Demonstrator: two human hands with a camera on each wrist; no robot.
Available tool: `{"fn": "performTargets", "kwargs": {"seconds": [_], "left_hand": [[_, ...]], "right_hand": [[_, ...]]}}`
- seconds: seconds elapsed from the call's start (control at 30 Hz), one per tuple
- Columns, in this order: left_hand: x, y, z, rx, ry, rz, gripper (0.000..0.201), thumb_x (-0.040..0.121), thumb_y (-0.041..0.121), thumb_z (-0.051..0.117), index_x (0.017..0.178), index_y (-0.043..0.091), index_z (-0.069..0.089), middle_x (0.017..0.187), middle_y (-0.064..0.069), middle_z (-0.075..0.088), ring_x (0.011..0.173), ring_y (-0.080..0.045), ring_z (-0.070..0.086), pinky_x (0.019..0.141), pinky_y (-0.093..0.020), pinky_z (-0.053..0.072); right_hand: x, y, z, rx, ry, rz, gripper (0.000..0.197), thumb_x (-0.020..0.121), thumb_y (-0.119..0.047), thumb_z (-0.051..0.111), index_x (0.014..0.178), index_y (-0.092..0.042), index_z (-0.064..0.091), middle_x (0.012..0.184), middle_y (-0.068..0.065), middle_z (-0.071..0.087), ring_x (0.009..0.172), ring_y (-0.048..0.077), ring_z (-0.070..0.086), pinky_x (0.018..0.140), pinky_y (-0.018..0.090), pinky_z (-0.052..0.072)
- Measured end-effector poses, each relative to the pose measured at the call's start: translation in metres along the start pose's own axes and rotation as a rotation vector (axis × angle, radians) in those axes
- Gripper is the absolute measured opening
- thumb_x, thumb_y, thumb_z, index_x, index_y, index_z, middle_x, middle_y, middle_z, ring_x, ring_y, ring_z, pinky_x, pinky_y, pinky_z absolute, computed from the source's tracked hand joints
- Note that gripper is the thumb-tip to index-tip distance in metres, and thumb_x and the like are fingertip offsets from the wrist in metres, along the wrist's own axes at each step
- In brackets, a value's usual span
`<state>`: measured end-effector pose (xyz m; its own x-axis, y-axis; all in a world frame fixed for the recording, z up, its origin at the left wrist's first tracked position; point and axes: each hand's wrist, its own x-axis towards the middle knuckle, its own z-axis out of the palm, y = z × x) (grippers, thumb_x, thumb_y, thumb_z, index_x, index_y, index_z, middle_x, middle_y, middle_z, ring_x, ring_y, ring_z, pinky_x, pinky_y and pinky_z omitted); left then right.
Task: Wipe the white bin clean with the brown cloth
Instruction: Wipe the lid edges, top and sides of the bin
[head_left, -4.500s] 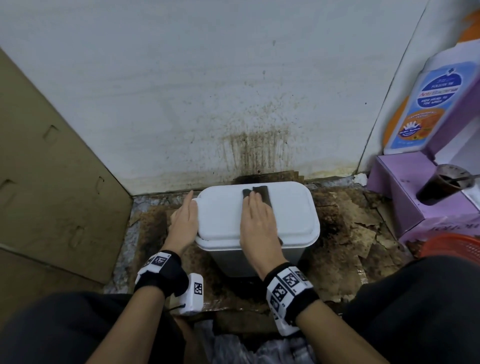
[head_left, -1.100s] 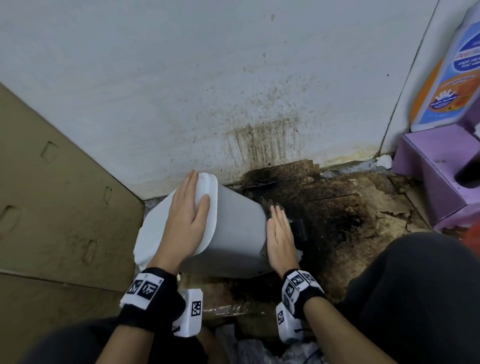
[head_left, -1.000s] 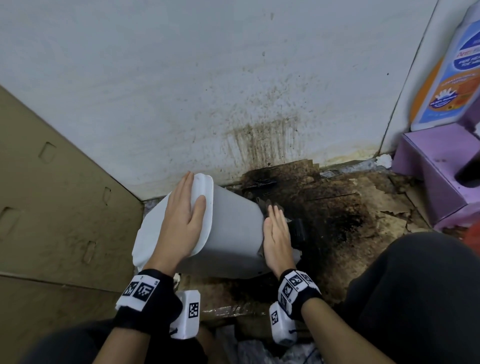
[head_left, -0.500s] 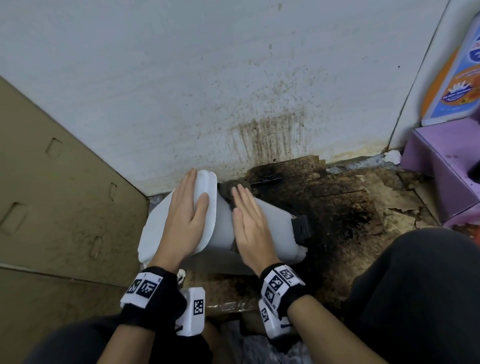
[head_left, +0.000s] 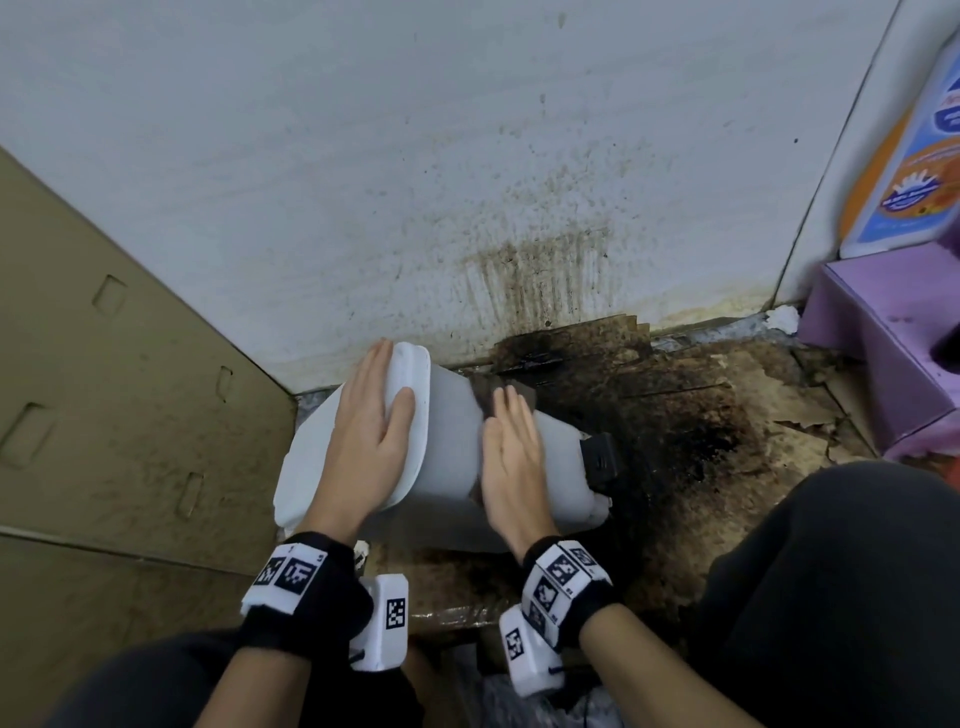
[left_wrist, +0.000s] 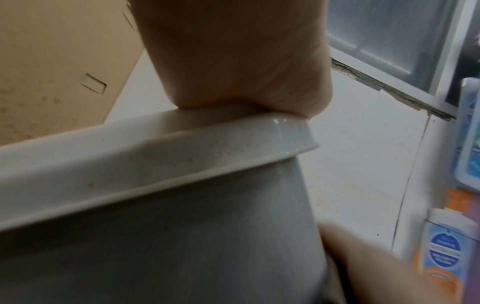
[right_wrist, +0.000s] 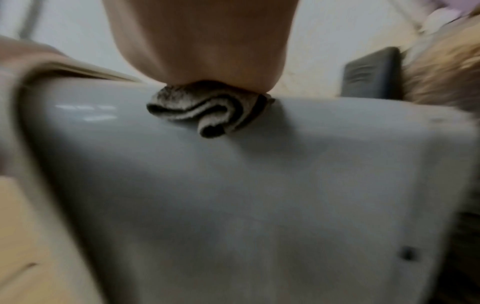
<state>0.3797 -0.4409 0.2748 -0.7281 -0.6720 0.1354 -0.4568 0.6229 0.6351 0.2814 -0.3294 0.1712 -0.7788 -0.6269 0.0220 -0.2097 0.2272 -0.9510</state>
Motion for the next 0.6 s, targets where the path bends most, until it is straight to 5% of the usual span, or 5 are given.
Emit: {"fn": "performTargets", "kwargs": {"seconds": [0.13, 0.27, 0.37, 0.47, 0.6], "left_hand": [[0.0, 0.005, 0.004, -0.003, -0.027, -0.01, 0.056, 0.113, 0.031, 0.038, 0.165, 0.025, 0.019, 0.172, 0.011, 0.018, 0.157, -0.003, 0.013, 0.126, -0.022, 0.008], [-0.001, 0.001, 0.001, -0.031, -0.026, -0.003, 0.058, 0.112, 0.036, 0.037, 0.166, 0.024, 0.02, 0.172, 0.012, 0.018, 0.157, -0.002, 0.013, 0.129, -0.027, 0.009], [-0.001, -0.004, -0.004, -0.056, -0.022, -0.029, 0.056, 0.113, 0.033, 0.038, 0.166, 0.026, 0.021, 0.171, 0.016, 0.019, 0.157, 0.002, 0.013, 0.13, -0.029, 0.01], [0.0, -0.005, -0.005, -0.071, -0.021, -0.034, 0.055, 0.113, 0.032, 0.039, 0.165, 0.028, 0.022, 0.171, 0.018, 0.02, 0.156, 0.004, 0.014, 0.13, -0.03, 0.011], [0.0, -0.005, -0.003, -0.053, 0.004, -0.011, 0.059, 0.109, 0.039, 0.037, 0.165, 0.027, 0.025, 0.17, 0.016, 0.023, 0.156, 0.001, 0.016, 0.128, -0.028, 0.012]], "right_hand": [[0.007, -0.039, 0.009, 0.04, -0.089, -0.16, 0.052, 0.111, -0.03, 0.025, 0.162, -0.02, 0.022, 0.169, -0.012, 0.012, 0.155, -0.001, 0.0, 0.126, 0.022, 0.0], [0.008, -0.008, -0.005, -0.067, -0.073, -0.264, 0.051, 0.111, -0.026, 0.026, 0.161, -0.015, 0.027, 0.168, -0.005, 0.02, 0.157, 0.005, 0.009, 0.125, 0.019, 0.004], [0.012, 0.041, -0.02, -0.209, -0.022, -0.157, 0.054, 0.11, -0.024, 0.02, 0.158, -0.003, 0.029, 0.166, 0.007, 0.025, 0.157, 0.022, 0.017, 0.125, 0.021, 0.003], [0.018, 0.069, -0.031, -0.129, -0.037, 0.1, 0.051, 0.111, -0.026, 0.021, 0.16, -0.011, 0.026, 0.169, 0.003, 0.018, 0.157, 0.016, 0.011, 0.124, 0.022, 0.002], [0.022, 0.056, -0.023, -0.061, 0.038, 0.174, 0.048, 0.11, -0.023, 0.031, 0.157, -0.013, 0.035, 0.167, 0.004, 0.027, 0.155, 0.016, 0.018, 0.127, 0.029, 0.007]]}}
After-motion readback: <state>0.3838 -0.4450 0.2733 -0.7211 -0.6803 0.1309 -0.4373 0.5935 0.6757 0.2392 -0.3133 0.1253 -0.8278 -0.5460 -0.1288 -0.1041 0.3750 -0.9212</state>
